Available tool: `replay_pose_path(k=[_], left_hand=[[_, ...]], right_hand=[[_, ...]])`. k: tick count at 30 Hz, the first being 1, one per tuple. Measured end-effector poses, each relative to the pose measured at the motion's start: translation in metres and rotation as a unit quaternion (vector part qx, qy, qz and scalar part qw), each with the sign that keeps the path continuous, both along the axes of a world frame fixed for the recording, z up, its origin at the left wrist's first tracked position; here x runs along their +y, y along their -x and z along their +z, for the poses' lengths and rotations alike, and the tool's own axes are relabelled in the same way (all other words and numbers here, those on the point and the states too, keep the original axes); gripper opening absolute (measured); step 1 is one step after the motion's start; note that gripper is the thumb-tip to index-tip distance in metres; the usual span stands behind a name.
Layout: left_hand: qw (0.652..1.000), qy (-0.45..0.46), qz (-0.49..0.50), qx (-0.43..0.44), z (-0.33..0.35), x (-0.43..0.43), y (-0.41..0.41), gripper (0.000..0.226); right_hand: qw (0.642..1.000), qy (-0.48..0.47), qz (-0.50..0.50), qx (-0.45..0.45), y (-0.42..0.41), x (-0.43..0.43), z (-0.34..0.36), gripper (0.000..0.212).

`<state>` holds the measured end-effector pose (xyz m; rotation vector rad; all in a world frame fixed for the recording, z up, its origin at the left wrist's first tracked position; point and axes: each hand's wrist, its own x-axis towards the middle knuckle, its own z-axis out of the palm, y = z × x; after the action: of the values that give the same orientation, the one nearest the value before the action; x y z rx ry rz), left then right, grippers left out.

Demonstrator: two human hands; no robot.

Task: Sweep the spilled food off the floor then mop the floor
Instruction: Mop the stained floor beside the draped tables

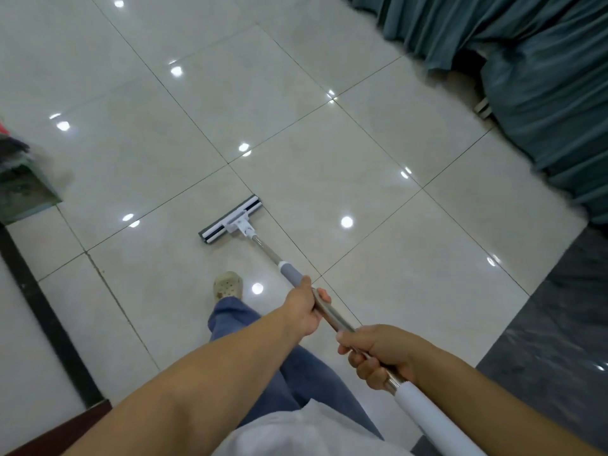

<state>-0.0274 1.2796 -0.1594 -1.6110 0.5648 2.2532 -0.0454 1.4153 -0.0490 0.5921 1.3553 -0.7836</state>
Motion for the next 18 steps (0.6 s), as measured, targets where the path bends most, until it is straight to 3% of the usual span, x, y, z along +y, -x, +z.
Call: replay_pose_path(k=[8, 18], left_hand=[[0.999, 0.037, -0.003, 0.001, -0.022, -0.040, 0.031, 0.027], [0.994, 0.086, 0.058, 0.023, -0.047, -0.231, 0.129, 0.024]], right_hand=[[0.999, 0.040, -0.001, 0.027, 0.018, -0.041, -0.023, 0.014], [0.996, 0.079, -0.048, -0.005, 0.110, -0.242, -0.045, 0.032]])
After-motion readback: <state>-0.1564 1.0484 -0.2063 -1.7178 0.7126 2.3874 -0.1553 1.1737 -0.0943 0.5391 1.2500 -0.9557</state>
